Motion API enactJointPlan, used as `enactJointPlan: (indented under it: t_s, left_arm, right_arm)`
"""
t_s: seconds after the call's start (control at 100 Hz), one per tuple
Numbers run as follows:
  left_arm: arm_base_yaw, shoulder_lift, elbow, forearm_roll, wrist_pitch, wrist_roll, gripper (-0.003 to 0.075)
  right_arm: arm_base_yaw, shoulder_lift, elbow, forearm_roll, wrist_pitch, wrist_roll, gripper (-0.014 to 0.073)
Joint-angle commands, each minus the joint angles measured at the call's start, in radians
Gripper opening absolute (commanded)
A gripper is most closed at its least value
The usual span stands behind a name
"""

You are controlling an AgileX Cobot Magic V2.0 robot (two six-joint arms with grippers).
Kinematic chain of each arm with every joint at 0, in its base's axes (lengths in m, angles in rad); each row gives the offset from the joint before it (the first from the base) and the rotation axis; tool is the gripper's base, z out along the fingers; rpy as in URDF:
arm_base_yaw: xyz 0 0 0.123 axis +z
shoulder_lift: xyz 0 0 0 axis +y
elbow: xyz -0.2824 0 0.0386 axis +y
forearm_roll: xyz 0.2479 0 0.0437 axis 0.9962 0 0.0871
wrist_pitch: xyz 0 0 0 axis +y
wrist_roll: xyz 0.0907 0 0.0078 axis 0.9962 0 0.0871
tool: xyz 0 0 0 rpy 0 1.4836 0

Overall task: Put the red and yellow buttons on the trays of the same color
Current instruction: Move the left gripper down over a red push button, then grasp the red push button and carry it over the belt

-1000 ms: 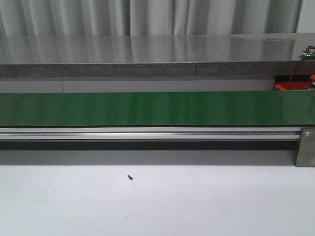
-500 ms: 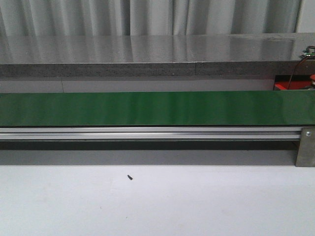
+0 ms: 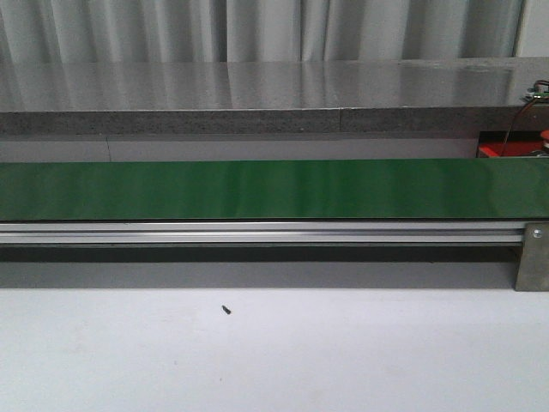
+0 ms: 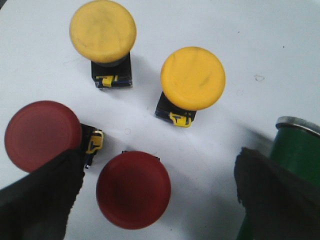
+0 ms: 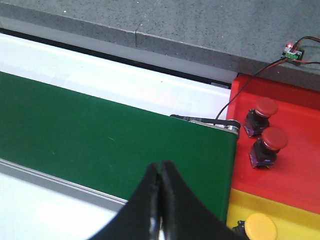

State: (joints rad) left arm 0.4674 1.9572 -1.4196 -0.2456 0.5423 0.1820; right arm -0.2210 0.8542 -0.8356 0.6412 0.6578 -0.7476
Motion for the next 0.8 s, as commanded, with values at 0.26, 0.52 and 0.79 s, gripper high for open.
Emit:
enactJointPlan:
  t_s: [0.26, 0.52, 0.79]
  left_arm:
    - [-0.007, -0.002, -0.031, 0.003, -0.063, -0.010, 0.0578]
    - [-0.007, 0.011, -0.031, 0.005, -0.088, -0.010, 0.0576]
    - [-0.007, 0.011, -0.031, 0.005, -0.088, -0.010, 0.0432]
  right_arm:
    - [0.002, -0.002, -0.029, 0.037, -0.045, -0.010, -0.0068]
    - [0.002, -0.002, -0.029, 0.037, -0.045, -0.010, -0.0068]
    - [0.002, -0.002, -0.029, 0.037, -0.045, -0.010, -0.0068]
